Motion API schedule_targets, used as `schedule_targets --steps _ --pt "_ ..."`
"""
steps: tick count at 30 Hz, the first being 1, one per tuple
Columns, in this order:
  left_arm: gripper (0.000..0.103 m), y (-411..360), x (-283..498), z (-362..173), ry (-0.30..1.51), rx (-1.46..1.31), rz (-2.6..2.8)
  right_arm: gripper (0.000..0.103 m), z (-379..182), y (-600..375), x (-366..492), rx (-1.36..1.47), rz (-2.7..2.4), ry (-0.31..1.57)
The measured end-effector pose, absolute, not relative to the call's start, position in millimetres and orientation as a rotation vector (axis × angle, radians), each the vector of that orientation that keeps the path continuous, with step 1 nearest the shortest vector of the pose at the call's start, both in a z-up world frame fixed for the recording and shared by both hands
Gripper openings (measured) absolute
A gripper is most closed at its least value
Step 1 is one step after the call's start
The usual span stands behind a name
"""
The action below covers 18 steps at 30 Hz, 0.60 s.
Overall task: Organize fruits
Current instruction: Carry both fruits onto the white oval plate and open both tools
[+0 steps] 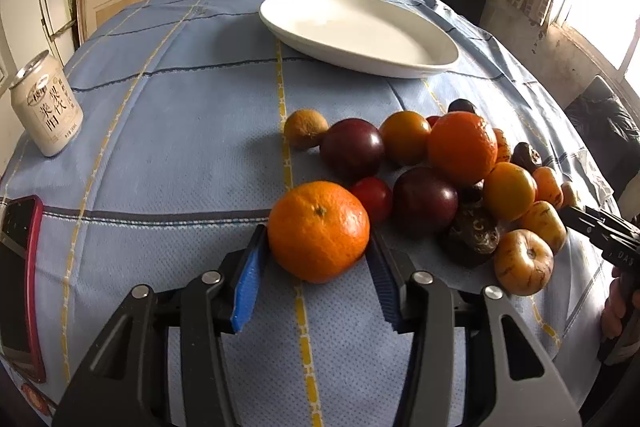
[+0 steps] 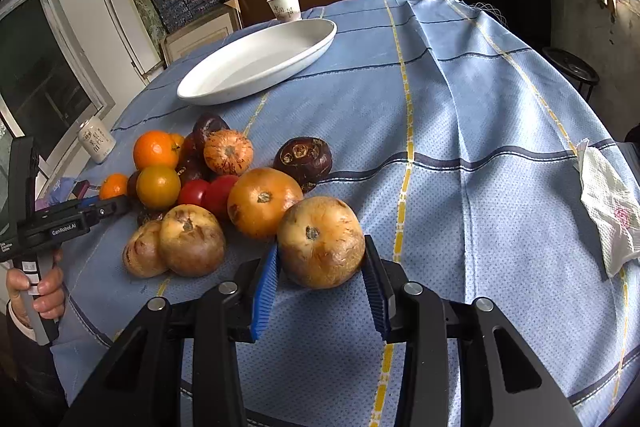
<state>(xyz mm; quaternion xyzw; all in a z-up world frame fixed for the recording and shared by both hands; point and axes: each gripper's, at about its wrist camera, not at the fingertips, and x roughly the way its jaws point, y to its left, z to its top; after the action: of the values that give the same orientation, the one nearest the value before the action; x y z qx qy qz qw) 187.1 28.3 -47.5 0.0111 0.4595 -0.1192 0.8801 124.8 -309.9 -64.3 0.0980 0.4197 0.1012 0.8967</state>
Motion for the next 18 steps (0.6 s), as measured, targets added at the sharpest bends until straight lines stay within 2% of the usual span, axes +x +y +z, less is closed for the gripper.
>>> schedule_targets --steps 5,7,13,18 --pt "0.052 26.4 186.1 -43.5 0.929 0.038 -0.252 0.041 -64.5 -309.5 125.7 0.199 0.208 0.872" --pt "0.048 25.7 185.7 -42.3 0.923 0.039 -0.261 0.041 -64.4 -309.3 125.5 0.199 0.208 0.871" --pt "0.047 30.5 180.1 -39.7 0.924 0.025 -0.272 0.04 -59.0 -310.9 121.1 0.204 0.224 0.858" --pt "0.047 40.2 182.7 -15.9 0.9 -0.027 -0.33 0.04 -28.6 -308.4 129.2 0.185 0.276 0.821"
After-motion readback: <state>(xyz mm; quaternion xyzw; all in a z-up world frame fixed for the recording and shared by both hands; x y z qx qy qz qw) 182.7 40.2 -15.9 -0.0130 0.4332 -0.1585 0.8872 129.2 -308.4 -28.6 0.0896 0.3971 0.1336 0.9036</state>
